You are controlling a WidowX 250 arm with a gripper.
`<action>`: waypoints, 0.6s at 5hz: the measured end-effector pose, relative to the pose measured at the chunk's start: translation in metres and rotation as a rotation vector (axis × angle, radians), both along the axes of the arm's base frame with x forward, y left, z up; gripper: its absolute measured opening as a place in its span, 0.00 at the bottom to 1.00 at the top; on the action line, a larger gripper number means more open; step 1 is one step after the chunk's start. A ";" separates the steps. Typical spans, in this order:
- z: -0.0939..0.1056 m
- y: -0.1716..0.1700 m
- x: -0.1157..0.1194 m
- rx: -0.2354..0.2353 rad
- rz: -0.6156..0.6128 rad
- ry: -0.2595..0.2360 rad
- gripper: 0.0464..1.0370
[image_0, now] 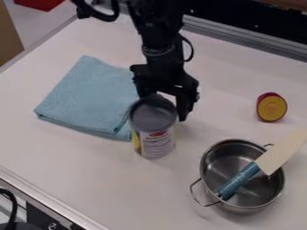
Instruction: Put the can to the upper left of the table
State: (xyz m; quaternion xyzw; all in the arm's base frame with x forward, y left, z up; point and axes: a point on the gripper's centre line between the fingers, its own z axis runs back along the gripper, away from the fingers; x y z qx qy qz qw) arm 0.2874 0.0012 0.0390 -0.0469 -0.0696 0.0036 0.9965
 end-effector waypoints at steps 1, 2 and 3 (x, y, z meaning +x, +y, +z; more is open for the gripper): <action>0.004 0.002 -0.015 -0.021 -0.013 -0.014 0.96; 0.012 0.011 -0.025 -0.032 0.009 -0.040 0.96; 0.016 0.017 -0.031 -0.033 0.024 -0.043 0.96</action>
